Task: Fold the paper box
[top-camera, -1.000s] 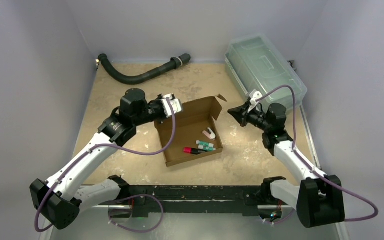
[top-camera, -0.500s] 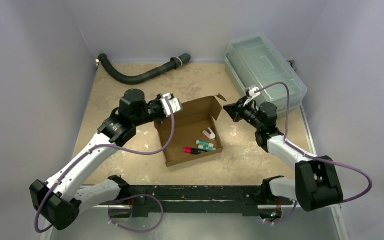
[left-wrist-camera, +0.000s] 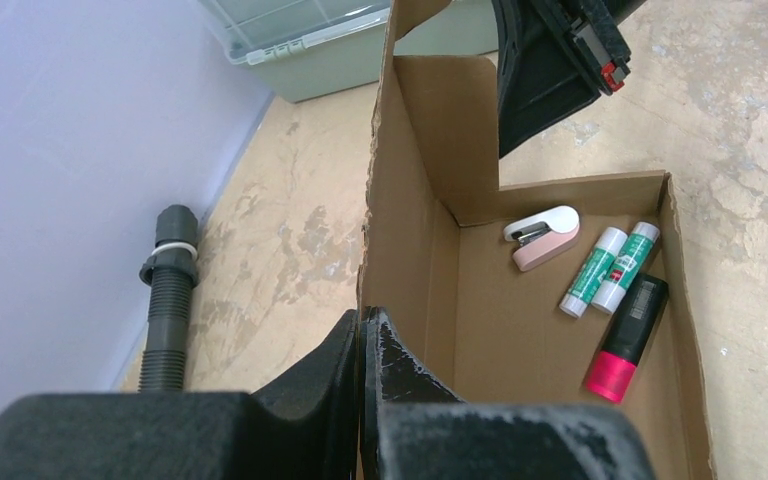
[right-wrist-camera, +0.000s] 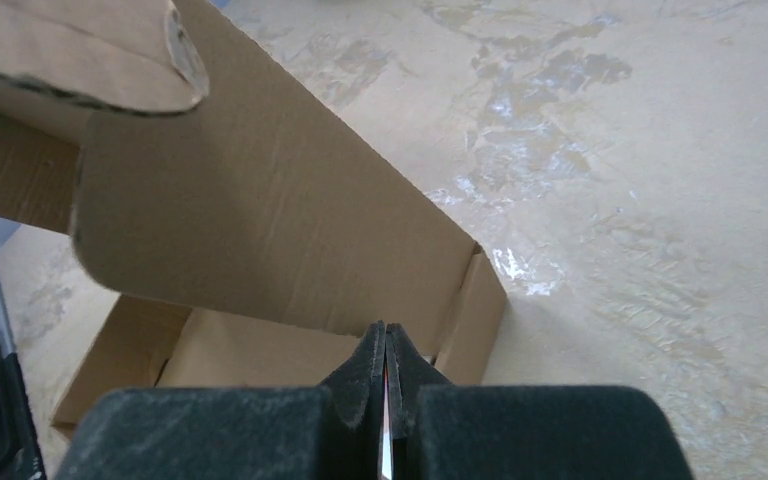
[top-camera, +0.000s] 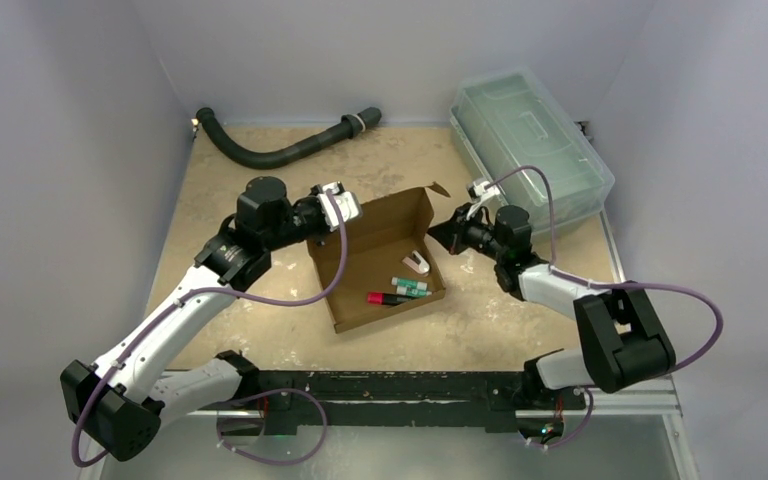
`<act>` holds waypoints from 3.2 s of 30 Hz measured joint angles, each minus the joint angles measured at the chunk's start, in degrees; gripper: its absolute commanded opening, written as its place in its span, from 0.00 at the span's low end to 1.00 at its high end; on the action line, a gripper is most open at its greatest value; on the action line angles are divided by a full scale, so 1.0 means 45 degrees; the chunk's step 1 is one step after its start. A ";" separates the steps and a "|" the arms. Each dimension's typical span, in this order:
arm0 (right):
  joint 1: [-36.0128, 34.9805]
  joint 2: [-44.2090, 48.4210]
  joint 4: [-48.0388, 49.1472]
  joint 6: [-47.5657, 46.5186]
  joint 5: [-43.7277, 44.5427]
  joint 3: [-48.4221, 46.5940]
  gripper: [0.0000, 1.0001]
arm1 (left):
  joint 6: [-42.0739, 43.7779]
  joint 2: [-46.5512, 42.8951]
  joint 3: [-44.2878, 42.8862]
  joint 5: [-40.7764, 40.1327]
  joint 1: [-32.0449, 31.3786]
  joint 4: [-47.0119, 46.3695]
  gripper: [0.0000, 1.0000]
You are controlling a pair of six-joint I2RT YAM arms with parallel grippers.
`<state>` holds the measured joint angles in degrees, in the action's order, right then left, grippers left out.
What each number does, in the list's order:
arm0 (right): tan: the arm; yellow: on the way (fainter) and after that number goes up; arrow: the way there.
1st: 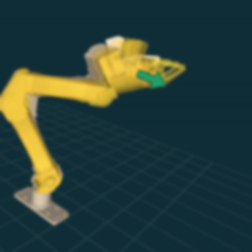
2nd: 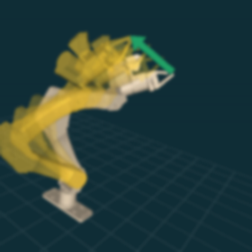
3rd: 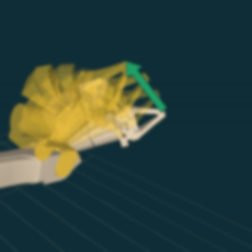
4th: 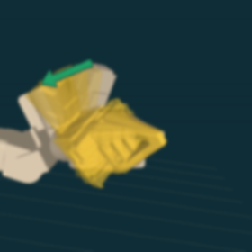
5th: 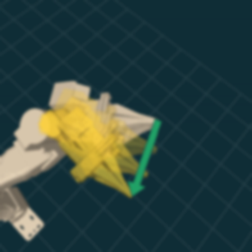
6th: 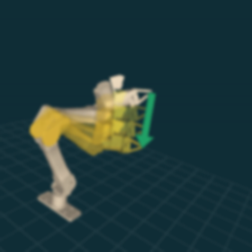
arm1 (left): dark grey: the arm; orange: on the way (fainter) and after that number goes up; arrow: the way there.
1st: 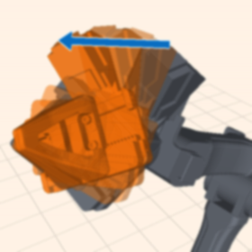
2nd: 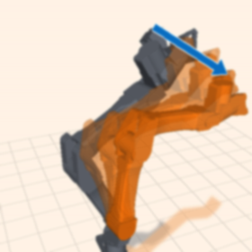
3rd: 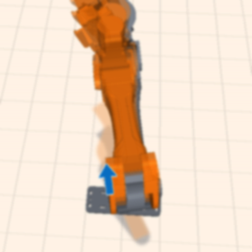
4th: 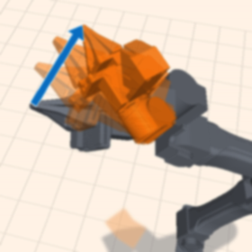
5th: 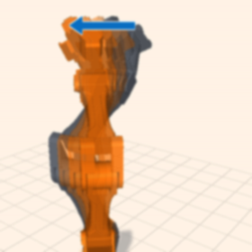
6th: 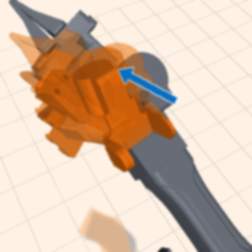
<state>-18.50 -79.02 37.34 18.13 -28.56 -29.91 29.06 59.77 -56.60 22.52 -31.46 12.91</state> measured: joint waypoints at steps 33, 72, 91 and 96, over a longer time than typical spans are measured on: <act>0.0199 0.0189 -0.1350 -0.1311 0.0476 -0.0767 0.00 | 0.0107 -0.0554 0.0690 0.0908 0.0073 -0.0238 0.00; 0.2919 0.4911 -1.3614 -1.3867 -0.7363 -0.5241 0.74 | -0.0355 -0.0471 0.1321 0.2603 0.0073 0.0607 0.17; 0.3036 0.4896 -1.4207 -1.4144 -0.7611 -0.5241 0.76 | -0.2390 0.0155 0.1277 0.4949 0.0083 0.1511 0.71; 0.3036 0.4886 -1.4212 -1.4144 -0.7616 -0.5241 0.76 | -0.3007 0.0151 0.0811 0.5479 0.0369 0.1520 0.70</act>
<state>-4.84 -57.04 -26.61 -45.52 -62.83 -53.49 15.53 60.45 -52.95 47.18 -29.80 19.75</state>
